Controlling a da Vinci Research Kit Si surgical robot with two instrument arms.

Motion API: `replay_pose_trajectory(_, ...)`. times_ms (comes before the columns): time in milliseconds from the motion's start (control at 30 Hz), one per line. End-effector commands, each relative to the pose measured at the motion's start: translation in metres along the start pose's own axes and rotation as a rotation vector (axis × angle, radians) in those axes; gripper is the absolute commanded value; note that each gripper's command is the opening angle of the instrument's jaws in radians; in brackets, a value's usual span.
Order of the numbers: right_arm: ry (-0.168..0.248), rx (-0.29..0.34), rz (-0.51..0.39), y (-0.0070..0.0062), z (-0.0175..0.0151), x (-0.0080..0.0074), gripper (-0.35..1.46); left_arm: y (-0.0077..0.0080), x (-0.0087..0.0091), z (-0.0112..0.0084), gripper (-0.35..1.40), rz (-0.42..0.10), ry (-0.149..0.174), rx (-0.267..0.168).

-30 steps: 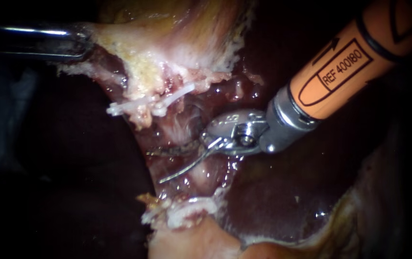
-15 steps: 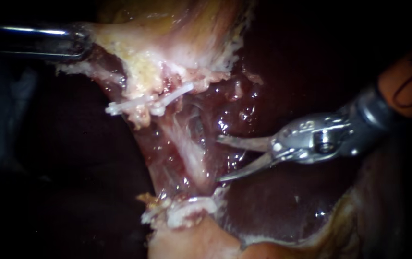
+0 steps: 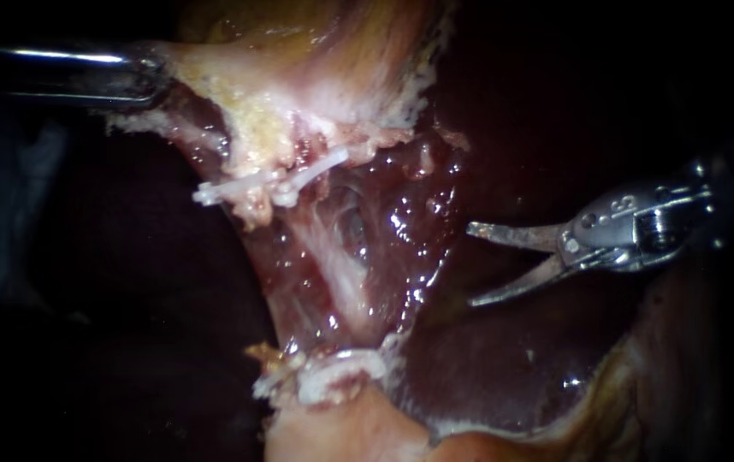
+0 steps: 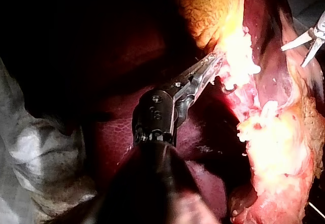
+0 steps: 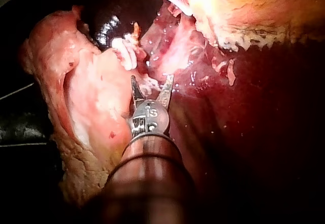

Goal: Go back from the cut right tube

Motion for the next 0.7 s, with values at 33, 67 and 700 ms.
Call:
replay_pose_trajectory(33,0.0,0.001,0.001,0.0,0.0001,0.0,1.45,-0.0004,-0.0003,0.0005,-0.35,0.003,0.001,0.007)
replay_pose_trajectory(67,0.0,0.001,0.001,0.0,0.0001,0.0,1.45,-0.0006,-0.0006,0.0009,-0.35,0.006,0.006,0.01)
replay_pose_trajectory(700,0.002,0.025,0.003,0.0,0.0005,0.0003,1.45,-0.002,-0.0028,0.0037,-0.35,0.02,-0.016,0.005)
